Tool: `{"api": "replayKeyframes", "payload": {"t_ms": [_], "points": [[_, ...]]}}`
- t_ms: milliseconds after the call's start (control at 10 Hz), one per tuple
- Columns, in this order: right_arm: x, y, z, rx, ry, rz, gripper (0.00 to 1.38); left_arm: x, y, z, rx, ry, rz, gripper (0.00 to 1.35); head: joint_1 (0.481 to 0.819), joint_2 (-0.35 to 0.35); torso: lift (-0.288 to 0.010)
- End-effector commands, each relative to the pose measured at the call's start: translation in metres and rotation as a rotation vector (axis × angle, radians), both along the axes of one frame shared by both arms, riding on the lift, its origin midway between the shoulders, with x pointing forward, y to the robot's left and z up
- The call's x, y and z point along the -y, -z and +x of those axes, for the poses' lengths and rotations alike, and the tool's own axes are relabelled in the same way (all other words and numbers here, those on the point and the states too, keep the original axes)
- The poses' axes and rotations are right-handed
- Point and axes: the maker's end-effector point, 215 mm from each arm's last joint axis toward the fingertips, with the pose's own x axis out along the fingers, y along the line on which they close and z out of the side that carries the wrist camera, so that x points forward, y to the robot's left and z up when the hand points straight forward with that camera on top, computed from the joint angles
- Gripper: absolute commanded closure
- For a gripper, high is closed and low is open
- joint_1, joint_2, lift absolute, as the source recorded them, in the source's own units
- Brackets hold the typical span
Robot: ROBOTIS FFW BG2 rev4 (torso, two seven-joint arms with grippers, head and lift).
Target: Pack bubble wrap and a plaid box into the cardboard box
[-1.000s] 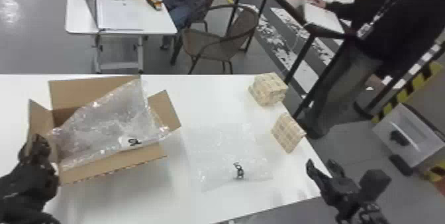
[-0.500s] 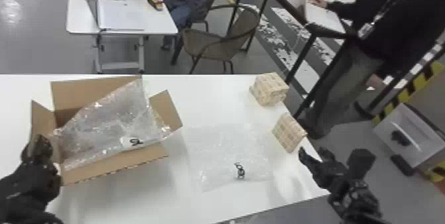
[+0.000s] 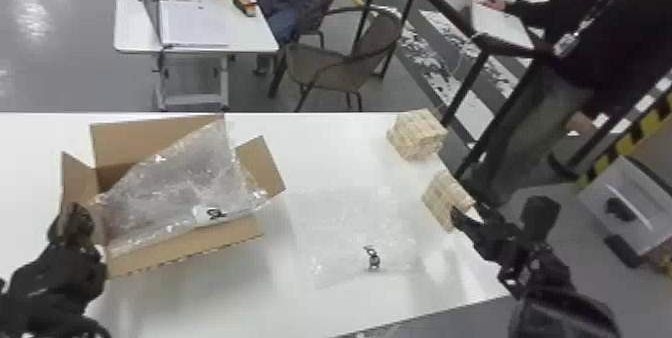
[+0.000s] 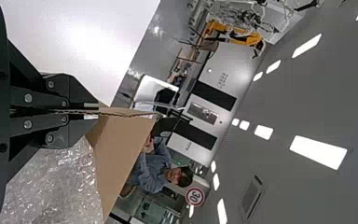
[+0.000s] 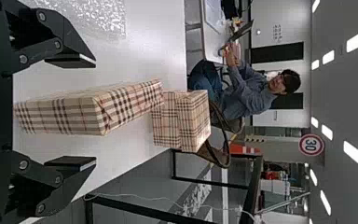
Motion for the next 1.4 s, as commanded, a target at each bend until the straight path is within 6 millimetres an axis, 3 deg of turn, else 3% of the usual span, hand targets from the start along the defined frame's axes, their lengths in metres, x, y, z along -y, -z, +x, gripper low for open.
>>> {"api": "replayKeyframes", "payload": {"t_ms": [0, 300, 600, 800, 1000, 1200, 1300], "points": [[0.006, 0.004, 0.007, -0.027, 0.003, 0.006, 0.51, 0.000, 0.001, -0.001, -0.001, -0.002, -0.001, 1.17, 0.695, -0.319, -0.073], [-0.003, 0.018, 0.030, -0.069, -0.030, 0.027, 0.51, -0.002, 0.002, -0.001, -0.001, -0.005, -0.004, 1.17, 0.695, -0.316, -0.073], [-0.026, 0.023, 0.044, -0.085, -0.087, 0.047, 0.53, -0.002, 0.002, -0.001, -0.001, -0.006, -0.008, 1.17, 0.695, -0.293, -0.073], [-0.028, 0.025, 0.042, -0.090, -0.088, 0.050, 0.85, -0.002, 0.002, -0.001, 0.001, -0.007, -0.009, 1.17, 0.695, -0.280, -0.073], [-0.028, 0.026, 0.039, -0.093, -0.087, 0.048, 1.02, -0.001, 0.001, -0.001, 0.003, -0.006, -0.009, 1.17, 0.695, -0.279, -0.072], [-0.027, 0.019, 0.036, -0.066, -0.077, 0.055, 1.03, -0.001, 0.001, -0.001, 0.004, -0.004, -0.009, 1.17, 0.695, -0.280, -0.072], [-0.029, 0.004, 0.034, -0.026, -0.075, 0.071, 1.03, -0.001, 0.001, -0.001, 0.004, -0.004, -0.009, 1.17, 0.695, -0.281, -0.072]]}}
